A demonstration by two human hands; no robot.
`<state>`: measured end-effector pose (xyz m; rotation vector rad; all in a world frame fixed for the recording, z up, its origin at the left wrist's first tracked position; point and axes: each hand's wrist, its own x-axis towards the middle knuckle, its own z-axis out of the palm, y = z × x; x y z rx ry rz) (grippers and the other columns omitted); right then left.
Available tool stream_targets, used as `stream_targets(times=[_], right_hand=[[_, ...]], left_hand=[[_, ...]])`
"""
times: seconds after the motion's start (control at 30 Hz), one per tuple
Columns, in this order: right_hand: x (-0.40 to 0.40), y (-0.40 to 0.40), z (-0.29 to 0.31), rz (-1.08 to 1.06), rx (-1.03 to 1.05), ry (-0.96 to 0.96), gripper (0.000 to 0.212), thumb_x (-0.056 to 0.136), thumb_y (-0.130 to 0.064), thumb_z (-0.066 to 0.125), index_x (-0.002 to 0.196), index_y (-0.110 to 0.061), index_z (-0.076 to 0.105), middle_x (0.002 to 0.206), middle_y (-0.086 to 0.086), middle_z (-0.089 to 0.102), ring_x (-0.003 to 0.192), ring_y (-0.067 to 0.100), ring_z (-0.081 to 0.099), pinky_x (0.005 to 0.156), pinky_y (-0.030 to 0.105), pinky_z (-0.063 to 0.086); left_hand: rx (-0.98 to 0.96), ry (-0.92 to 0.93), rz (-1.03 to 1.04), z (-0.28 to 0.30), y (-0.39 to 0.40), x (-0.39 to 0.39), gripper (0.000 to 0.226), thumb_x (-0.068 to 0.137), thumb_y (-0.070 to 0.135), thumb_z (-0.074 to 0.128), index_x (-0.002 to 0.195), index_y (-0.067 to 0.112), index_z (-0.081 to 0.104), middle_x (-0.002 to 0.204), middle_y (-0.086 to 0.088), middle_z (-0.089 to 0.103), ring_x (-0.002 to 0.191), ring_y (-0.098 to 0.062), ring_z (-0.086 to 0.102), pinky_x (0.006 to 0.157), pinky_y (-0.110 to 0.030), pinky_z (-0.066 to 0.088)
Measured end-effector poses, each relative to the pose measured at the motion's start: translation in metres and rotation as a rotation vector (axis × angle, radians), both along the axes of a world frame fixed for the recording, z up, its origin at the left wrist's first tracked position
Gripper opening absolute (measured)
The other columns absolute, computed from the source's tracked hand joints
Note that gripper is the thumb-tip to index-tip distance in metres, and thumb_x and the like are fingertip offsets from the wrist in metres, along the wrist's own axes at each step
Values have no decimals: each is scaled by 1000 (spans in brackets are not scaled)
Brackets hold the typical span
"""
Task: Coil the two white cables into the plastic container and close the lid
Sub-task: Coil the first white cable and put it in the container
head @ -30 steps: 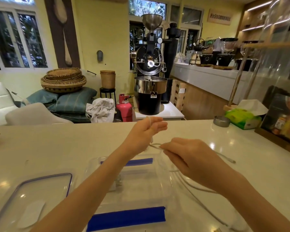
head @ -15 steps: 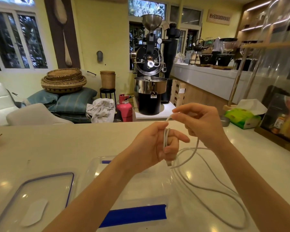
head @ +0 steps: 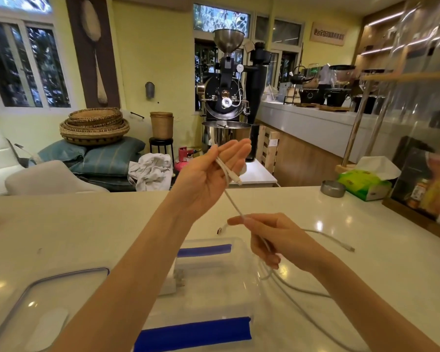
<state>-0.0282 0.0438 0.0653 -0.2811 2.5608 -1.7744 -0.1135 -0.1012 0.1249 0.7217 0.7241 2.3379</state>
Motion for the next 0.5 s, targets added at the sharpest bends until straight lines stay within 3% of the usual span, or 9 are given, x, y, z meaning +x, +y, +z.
stream_targets(times=[0.1, 0.2, 0.3, 0.4, 0.5], right_hand=[[9, -14, 0, -75, 299, 106, 27, 95, -26, 40, 116, -27, 57, 51, -6, 54, 43, 5, 49, 49, 15, 46], [20, -22, 6, -108, 557, 273, 28, 95, -26, 40, 119, -24, 55, 58, -15, 52, 54, 1, 53, 59, 15, 47], [27, -21, 20, -192, 689, 438, 24, 93, -25, 46, 112, -22, 61, 69, -22, 55, 61, -1, 54, 63, 10, 44], [25, -13, 34, -266, 749, 615, 17, 87, -25, 56, 98, -21, 69, 75, -10, 67, 60, 2, 54, 60, 14, 42], [17, 0, 47, -261, 753, 737, 23, 80, -37, 60, 88, -20, 72, 72, -13, 64, 57, -7, 51, 57, 11, 44]], left_hand=[[-89, 48, 173, -6, 3, -9, 35, 100, 20, 23, 105, 2, 52, 90, -10, 73, 79, -15, 72, 69, -22, 58], [-346, 267, 370, -17, 5, -11, 33, 100, 17, 24, 98, 6, 55, 91, -7, 68, 73, -9, 71, 69, -18, 57], [-613, 525, 491, -29, 3, -11, 32, 99, 16, 28, 91, 11, 58, 77, 0, 69, 62, -1, 66, 64, -14, 54], [-830, 699, 409, -32, -3, -1, 31, 98, 17, 31, 89, 13, 60, 62, 6, 67, 53, 2, 60, 56, -9, 48], [-907, 766, 163, -34, -7, 11, 42, 98, 31, 26, 88, 13, 63, 62, 2, 68, 52, -7, 57, 57, -17, 47]])
